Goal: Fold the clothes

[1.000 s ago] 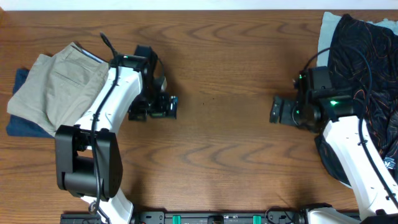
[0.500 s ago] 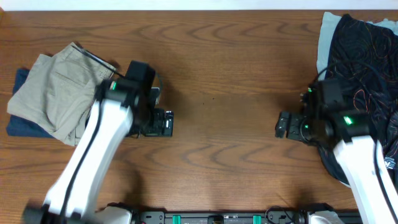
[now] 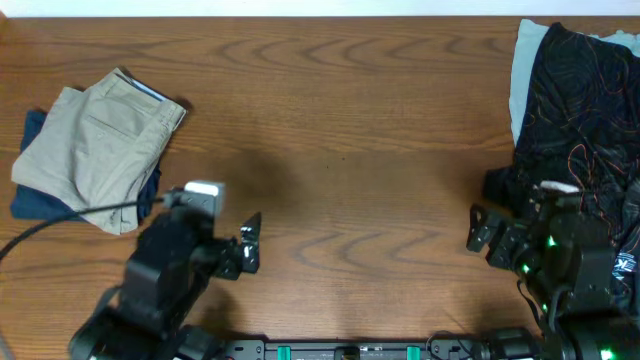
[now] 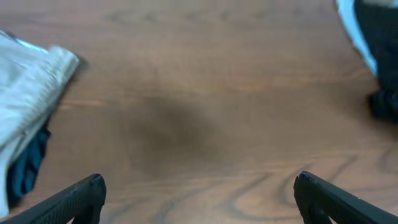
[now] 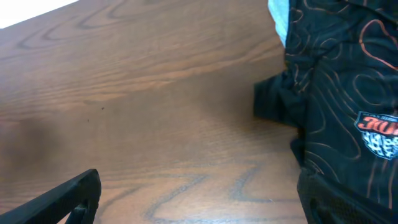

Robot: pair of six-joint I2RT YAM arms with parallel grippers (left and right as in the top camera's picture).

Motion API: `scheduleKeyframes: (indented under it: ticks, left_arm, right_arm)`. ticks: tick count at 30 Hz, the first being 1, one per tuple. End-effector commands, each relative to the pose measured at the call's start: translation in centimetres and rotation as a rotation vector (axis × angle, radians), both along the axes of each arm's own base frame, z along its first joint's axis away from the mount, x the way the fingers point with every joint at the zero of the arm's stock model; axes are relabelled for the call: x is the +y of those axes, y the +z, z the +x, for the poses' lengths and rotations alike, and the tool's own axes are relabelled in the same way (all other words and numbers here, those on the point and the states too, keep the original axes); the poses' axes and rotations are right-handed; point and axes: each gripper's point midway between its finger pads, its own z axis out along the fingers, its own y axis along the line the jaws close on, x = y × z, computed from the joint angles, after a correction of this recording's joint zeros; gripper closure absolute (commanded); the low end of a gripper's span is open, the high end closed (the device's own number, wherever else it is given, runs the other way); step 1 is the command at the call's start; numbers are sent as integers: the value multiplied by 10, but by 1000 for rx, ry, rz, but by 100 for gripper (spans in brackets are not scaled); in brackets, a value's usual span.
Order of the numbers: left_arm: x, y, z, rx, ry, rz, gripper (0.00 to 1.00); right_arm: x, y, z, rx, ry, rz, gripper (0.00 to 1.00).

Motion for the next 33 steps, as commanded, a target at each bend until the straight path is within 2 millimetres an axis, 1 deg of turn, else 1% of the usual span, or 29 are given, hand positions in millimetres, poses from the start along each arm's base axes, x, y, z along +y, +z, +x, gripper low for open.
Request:
scheduleKeyframes:
  ticks: [1,3,8,18,21,24,26,28,31,33]
  left_arm:
    - [7,7,-5,-49,25,-14,2]
    - [8,10,-7,-61,26,-19,2]
    - [8,10,-7,-59,26,-18,2]
    - [8,10,-7,-60,26,-19,2]
    - [8,10,-7,-60,25,-19,2]
    - [8,10,-7,-60,25,-19,2]
    - [8,10,-7,-60,25,-19,2]
    - [8,10,-7,-60,25,-19,2]
    - [8,10,-7,-60,26,-19,2]
    - [8,10,-7,-60,26,-19,2]
  right_arm:
    - [-4,-5,-5,14,-21,-8,1]
    - [-4,-8,-7,30,-21,-10,1]
    - [-5,-13,-12,57,-21,-14,1]
    - [-5,-15,-13,65,-21,-15,1]
    - [-7,-17,-20,67,-25,-19,1]
    - [-11,-8,-21,-13,-44,-24,1]
    - [-11,0,-15,-108,-23,-45,1]
    - [-8,4,-9,-207,26,-77,1]
    - [3,-1,-4,-333,128,-132,1]
    - [4,-5,1,-413,145,-156,1]
